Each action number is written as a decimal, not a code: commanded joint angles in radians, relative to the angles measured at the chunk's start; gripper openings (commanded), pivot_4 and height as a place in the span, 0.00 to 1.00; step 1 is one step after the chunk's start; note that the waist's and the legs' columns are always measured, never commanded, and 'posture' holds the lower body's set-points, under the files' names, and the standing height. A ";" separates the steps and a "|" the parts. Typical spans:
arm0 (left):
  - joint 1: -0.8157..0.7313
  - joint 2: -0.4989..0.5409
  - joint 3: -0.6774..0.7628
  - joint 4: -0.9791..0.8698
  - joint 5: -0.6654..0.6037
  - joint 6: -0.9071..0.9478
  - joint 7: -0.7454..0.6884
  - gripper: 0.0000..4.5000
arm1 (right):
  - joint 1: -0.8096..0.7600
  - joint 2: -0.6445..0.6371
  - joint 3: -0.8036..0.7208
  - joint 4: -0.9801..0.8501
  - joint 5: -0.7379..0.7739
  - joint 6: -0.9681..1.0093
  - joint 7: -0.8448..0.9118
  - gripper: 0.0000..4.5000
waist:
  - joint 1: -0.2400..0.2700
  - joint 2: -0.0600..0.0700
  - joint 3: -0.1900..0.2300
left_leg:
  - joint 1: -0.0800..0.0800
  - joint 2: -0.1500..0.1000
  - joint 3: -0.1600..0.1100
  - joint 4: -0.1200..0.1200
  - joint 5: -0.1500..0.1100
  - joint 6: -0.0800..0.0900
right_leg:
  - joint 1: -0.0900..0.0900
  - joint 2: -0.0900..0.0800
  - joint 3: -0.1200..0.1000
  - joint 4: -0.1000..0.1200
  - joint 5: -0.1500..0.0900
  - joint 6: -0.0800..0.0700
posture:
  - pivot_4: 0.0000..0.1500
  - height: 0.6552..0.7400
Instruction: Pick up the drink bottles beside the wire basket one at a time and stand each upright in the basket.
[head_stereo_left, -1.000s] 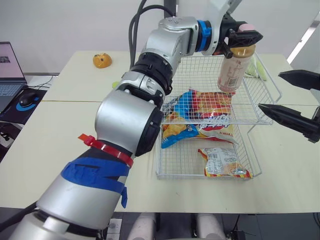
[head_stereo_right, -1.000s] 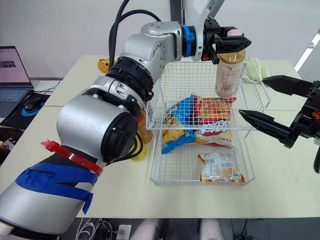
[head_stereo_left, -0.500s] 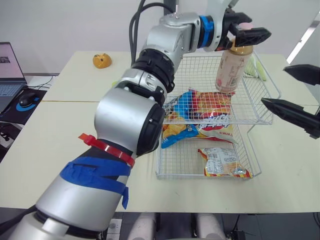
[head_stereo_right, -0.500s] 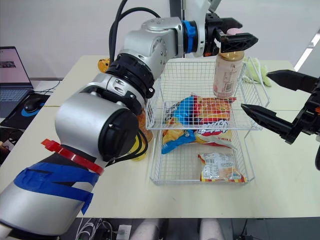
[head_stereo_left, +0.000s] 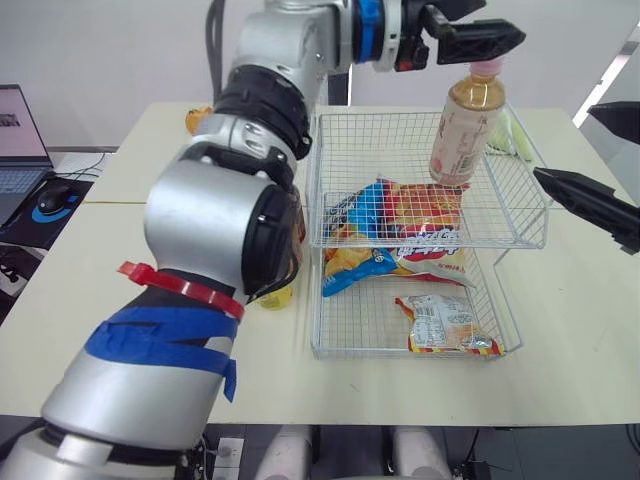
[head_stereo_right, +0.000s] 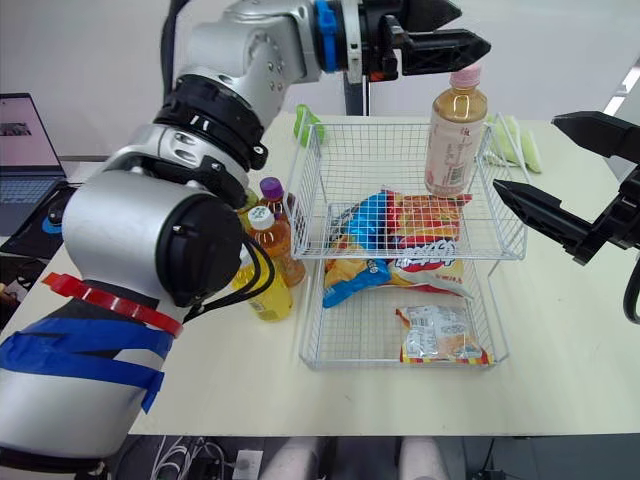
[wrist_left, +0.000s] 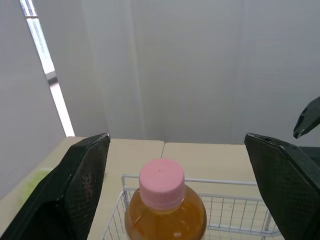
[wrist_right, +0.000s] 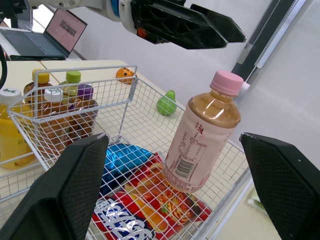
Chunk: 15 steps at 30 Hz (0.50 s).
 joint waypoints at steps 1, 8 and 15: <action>0.024 0.070 -0.014 -0.127 -0.013 0.043 -0.064 0.99 | -0.010 -0.005 -0.022 0.008 -0.012 -0.026 0.011 1.00 | -0.001 0.000 0.000 | 0.000 0.000 0.000 0.000 0.000 0.000 | 0.000 0.000 0.000 0.000 0.000 0.000 | 1.00 1.00; 0.133 0.240 0.008 -0.393 -0.074 0.210 -0.093 0.99 | -0.002 -0.009 -0.011 0.010 -0.009 -0.032 0.053 1.00 | -0.002 0.000 0.000 | 0.000 0.000 -0.001 0.000 0.000 0.000 | 0.000 0.000 0.000 0.000 0.000 0.000 | 1.00 1.00; 0.369 0.465 0.018 -0.797 -0.176 0.481 -0.083 0.99 | -0.007 -0.016 0.029 0.017 0.023 -0.040 0.157 1.00 | -0.007 0.002 -0.001 | 0.001 0.001 -0.001 0.000 0.000 0.000 | 0.000 0.001 0.001 0.000 0.000 0.000 | 1.00 1.00</action>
